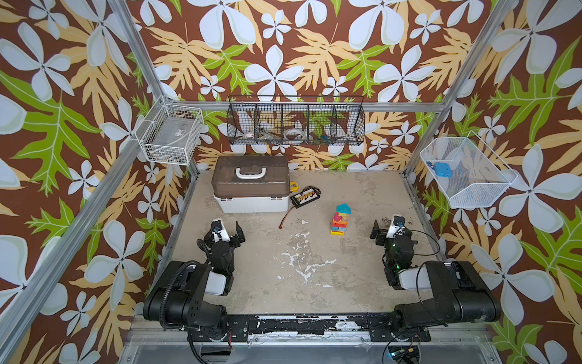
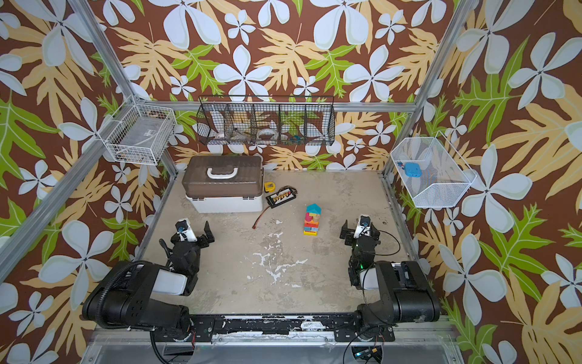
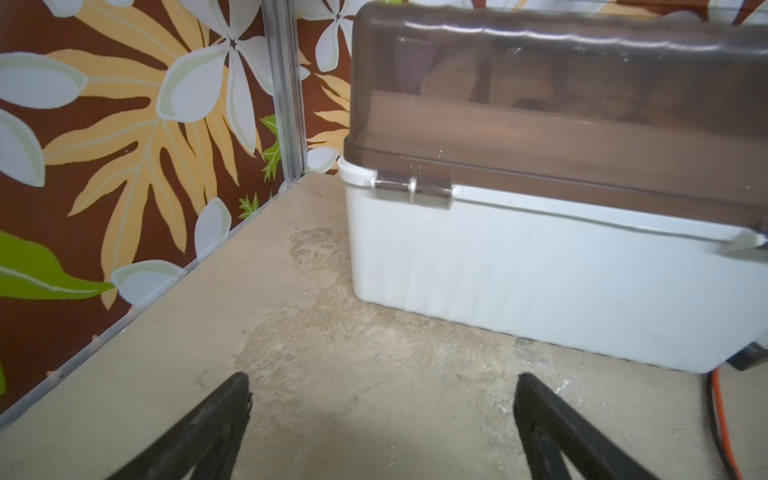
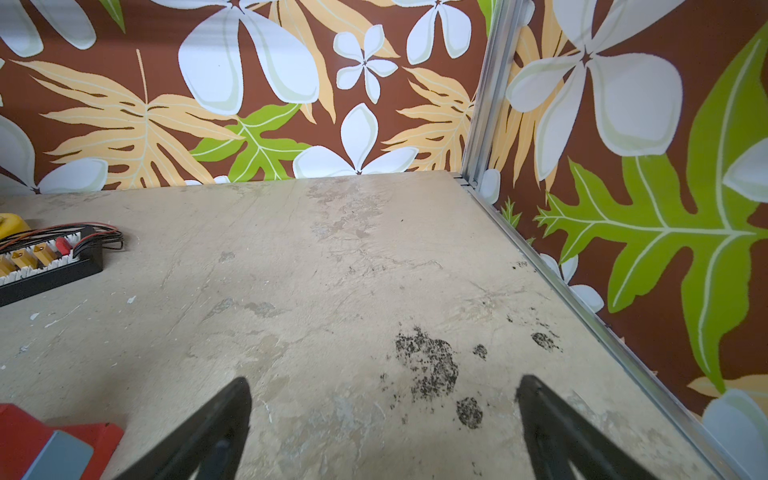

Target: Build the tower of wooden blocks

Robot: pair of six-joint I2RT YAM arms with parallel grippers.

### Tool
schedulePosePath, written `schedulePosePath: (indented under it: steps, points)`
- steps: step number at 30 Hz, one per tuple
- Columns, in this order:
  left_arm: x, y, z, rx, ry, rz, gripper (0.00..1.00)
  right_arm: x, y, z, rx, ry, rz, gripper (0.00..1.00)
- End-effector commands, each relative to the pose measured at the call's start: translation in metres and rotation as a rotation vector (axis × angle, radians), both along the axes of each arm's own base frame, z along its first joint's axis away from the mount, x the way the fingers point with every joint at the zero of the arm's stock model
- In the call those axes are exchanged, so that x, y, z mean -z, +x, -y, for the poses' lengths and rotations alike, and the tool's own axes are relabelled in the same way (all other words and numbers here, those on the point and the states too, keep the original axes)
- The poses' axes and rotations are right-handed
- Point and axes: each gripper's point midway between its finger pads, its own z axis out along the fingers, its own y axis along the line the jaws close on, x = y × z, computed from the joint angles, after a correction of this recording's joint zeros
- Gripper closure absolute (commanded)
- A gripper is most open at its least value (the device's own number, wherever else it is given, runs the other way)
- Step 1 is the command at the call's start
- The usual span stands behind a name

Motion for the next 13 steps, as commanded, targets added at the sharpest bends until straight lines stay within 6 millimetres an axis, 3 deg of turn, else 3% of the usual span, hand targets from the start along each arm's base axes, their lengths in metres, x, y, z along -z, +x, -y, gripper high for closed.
schedulePosePath:
  steps: [1, 13]
  points:
    - [-0.0116, 0.0043, 0.0005, 0.004, -0.006, 0.037, 0.0, -0.0066, 0.0018, -0.0006, -0.003, -0.006, 0.025, 0.0]
    - [-0.0142, 0.0039, -0.0002, 0.0, 0.001, 0.054, 0.0, -0.0062, 0.0038, -0.004, 0.018, -0.042, 0.012, 0.0]
